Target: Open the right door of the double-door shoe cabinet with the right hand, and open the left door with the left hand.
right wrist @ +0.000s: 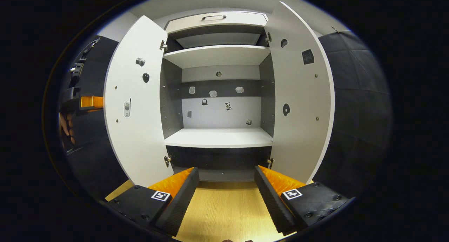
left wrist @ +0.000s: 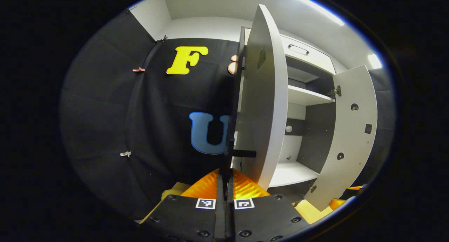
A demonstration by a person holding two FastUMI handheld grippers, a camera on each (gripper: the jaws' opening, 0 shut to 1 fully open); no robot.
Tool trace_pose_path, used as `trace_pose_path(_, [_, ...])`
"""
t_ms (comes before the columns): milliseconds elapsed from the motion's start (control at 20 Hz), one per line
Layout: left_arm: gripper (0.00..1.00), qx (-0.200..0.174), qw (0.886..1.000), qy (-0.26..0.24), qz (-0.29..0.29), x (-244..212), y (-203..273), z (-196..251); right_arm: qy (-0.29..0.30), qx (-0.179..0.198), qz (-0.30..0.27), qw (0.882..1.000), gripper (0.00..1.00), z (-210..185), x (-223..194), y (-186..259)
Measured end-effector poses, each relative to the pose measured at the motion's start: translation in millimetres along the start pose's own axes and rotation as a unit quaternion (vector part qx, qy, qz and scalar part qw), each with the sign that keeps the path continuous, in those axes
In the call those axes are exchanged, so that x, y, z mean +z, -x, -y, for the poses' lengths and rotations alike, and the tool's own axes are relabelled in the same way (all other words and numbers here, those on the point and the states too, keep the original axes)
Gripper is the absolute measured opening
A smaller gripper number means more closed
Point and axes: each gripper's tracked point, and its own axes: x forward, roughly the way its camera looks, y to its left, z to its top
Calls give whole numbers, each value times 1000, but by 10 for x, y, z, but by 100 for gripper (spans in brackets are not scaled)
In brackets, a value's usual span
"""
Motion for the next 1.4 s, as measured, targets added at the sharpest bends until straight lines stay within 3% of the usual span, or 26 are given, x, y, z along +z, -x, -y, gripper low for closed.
trace_pose_path(200, [5,-18,1000,3,-13,-56,250,-18,-12,-8,4,1000,100,101,136,61])
trace_pose_path(400, [5,7,1000,-13,-14,-90,601,-6,-9,-8,18,1000,100,294,265,177])
trace_pose_path(700, [5,15,1000,-22,10,-168,950,705,-20,12,17,1000,100,643,349,416])
trace_pose_path(750, [14,10,1000,-17,8,-216,998,881,-21,15,21,999,100,701,391,471])
trace_pose_path(800, [16,2,1000,-20,4,-284,1055,1048,-20,16,24,999,100,761,432,529])
trace_pose_path(900, [39,5,999,-38,2,-382,1168,1262,-20,18,41,999,100,873,524,648])
trace_pose_path(1000, [51,6,999,-42,-2,-482,1296,1479,-24,28,53,998,99,928,577,755])
trace_pose_path(1150, [78,21,999,-35,-11,-616,1488,1683,-40,54,74,995,99,960,678,920])
trace_pose_path(1400, [96,34,998,-43,1,-660,1654,1819,-38,58,57,996,99,1028,522,989])
